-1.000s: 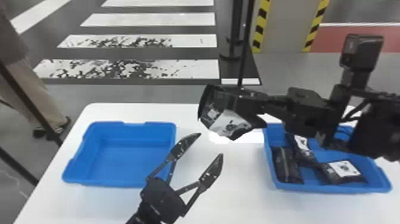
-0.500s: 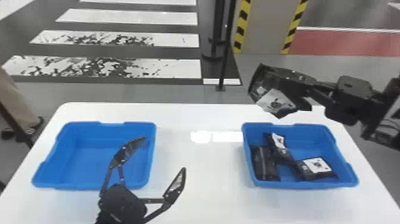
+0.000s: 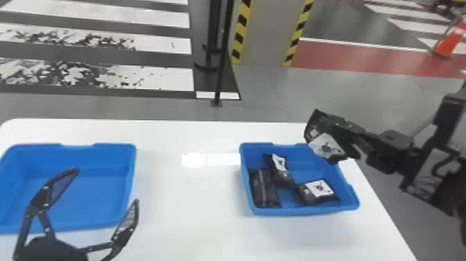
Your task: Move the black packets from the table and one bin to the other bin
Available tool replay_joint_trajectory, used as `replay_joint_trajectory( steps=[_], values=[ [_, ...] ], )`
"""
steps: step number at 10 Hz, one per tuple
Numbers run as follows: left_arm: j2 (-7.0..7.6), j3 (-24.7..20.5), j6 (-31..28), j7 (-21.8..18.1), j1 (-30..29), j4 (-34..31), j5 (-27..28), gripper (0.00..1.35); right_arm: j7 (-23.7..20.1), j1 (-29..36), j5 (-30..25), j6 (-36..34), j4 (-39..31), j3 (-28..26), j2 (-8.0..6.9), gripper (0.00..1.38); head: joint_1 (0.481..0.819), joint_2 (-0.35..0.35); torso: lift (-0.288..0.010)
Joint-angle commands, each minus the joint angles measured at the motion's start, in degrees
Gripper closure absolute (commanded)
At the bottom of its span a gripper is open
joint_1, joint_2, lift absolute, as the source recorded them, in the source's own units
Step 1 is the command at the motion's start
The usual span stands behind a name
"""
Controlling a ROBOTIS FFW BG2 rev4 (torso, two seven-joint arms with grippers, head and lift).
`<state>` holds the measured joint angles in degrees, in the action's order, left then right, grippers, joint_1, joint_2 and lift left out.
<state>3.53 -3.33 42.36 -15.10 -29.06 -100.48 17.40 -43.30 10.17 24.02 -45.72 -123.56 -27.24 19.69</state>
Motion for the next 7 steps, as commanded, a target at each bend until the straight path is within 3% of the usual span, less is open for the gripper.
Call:
replay_joint_trajectory(
  steps=[1,7],
  values=[
    [-0.45,-1.1,-0.3,0.0,-0.2,0.0,-0.6,0.10,0.7,0.7,-1.1,2.6,4.5,-0.1,-0.44,1.17,0.695,-0.222,-0.110],
    [-0.72,-1.6,-0.4,0.3,-0.2,0.0,-0.7,0.10,1.9,-3.6,-4.0,10.7,21.4,1.2,-0.35,1.17,0.695,-0.279,-0.110]
  ],
)
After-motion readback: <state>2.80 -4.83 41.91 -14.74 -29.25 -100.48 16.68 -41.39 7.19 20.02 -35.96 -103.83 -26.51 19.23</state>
